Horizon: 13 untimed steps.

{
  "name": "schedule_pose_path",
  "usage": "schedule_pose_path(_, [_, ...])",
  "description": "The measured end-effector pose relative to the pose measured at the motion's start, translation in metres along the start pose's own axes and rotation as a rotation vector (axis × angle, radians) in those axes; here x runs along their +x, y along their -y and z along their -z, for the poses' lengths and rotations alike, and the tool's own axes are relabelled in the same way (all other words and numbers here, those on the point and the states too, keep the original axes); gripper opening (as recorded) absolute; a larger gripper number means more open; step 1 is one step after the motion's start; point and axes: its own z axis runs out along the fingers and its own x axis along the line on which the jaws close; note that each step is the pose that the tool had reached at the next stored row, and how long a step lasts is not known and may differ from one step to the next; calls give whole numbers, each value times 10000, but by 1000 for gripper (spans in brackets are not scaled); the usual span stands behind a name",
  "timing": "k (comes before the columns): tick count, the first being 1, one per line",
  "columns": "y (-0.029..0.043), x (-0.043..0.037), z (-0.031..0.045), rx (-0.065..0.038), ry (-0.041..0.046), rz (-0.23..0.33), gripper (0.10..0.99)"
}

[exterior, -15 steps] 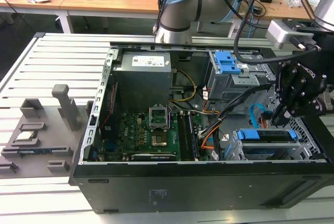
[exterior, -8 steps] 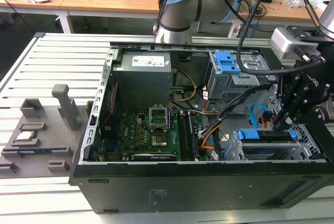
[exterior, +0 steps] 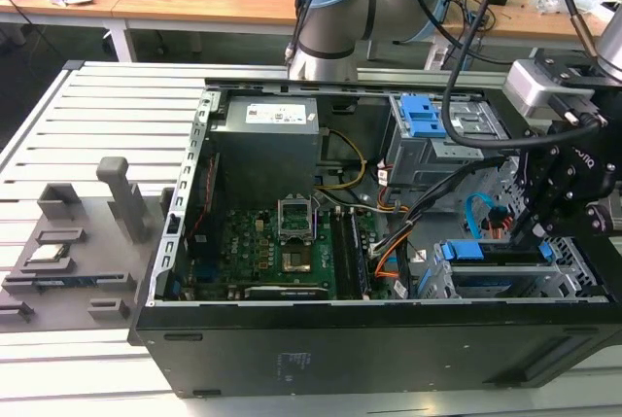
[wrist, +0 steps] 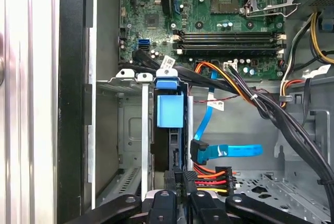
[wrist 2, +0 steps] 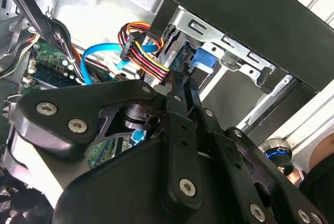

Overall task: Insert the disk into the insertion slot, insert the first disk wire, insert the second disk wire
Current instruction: 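Insert the first disk wire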

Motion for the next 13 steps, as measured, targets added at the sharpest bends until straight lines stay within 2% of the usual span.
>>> schedule_pose_path(5, [14,-2,-15,-12,27,-191,169])
schedule_pose_path(8, [19,-2,-32,-15,85,-198,169])
schedule_pose_path(13, [20,-4,-58,-14,84,-198,169])
